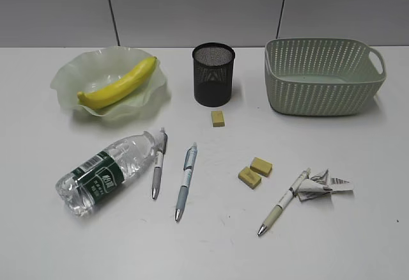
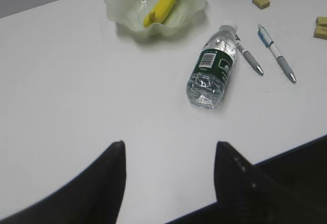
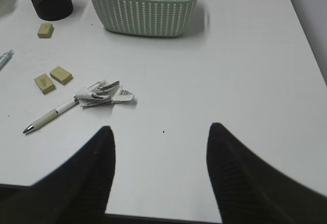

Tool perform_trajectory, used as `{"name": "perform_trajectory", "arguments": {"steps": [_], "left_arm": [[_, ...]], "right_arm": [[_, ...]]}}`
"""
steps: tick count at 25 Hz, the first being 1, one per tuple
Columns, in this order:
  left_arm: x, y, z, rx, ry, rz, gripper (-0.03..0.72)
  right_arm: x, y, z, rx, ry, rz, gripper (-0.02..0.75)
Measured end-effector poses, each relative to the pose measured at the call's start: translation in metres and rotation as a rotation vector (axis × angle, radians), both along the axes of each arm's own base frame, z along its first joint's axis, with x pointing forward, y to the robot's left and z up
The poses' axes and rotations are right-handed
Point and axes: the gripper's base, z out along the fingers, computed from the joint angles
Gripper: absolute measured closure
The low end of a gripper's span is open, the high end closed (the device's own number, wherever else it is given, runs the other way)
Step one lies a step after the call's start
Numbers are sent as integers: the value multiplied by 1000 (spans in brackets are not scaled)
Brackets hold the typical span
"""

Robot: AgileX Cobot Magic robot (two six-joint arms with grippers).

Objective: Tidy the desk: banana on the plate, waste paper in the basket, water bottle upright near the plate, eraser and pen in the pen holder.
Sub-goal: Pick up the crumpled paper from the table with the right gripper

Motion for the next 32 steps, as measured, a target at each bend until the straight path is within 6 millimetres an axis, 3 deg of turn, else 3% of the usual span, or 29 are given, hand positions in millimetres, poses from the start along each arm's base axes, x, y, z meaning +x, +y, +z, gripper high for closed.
{"name": "perform_trajectory", "arguments": {"steps": [5, 9, 13, 21, 26, 32], "left_arm": [[0, -3, -10, -53, -73, -20, 286], [2, -4, -11, -65, -83, -24, 355], [2, -5, -11, -67, -85, -25, 410], [2, -5, -11, -67, -85, -25, 421], [2, -5, -11, -67, -85, -25, 421], [2, -5, -11, -67, -85, -25, 421]], "right_arm": [[5, 1, 7, -85, -17, 53, 281], [28, 8, 17, -106, 46, 126, 281], [68, 14, 21, -145, 217, 218, 281], [156, 36, 21, -315, 458, 504, 281], [194, 63, 2, -432, 548, 704, 278], [230, 91, -42, -552, 606, 829, 221]]}}
